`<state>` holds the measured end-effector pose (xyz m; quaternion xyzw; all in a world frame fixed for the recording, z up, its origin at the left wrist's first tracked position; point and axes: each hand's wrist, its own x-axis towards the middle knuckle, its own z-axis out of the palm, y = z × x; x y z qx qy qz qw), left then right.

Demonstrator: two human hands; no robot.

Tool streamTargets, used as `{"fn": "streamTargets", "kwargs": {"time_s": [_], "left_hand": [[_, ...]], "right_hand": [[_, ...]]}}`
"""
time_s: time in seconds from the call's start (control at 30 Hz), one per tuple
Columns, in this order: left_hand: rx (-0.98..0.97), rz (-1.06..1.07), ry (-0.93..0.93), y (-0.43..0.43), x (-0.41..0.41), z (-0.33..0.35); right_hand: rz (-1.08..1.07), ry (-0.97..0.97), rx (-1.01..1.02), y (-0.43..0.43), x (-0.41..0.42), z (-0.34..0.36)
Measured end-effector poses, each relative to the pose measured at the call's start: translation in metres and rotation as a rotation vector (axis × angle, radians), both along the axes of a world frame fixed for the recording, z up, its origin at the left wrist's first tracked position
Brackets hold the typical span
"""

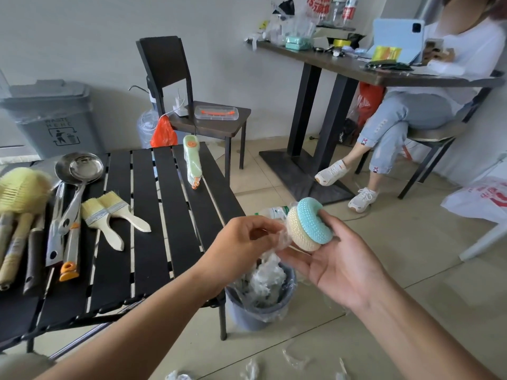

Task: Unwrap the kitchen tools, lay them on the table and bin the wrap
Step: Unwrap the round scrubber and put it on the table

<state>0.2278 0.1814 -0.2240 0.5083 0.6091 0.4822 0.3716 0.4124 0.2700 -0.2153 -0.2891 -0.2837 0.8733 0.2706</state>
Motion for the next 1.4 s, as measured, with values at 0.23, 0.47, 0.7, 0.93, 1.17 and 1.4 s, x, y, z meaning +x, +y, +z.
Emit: {"fn": "streamTargets", "kwargs": {"time_s": [0.23,0.47,0.7,0.93,1.17,1.4], "left_hand": [[0.015,0.028,0.357,0.024,0.012,-0.014],[0.022,0.155,0.446,0.051,0.020,-0.034],[-0.031,0.270,0.518,0.069,0.012,-0.050],[-0.029,0.299,0.475,0.071,0.004,-0.047],[0.034,0.305,0.469,0.060,-0.001,-0.036],[0.060,0.344,0.383,0.036,-0.015,-0.025]], "right_hand": [[-0.070,-0.143,0.057,0.005,0.010,0.002],[-0.244,-0.349,0.148,0.016,0.015,0.007],[-0.212,-0.347,0.145,0.020,0.020,0.008],[-0.235,-0.359,0.138,0.026,0.024,0.005],[-0.261,-0.425,0.211,0.032,0.020,-0.006],[-0.230,-0.401,0.269,0.029,0.002,-0.011]]}}
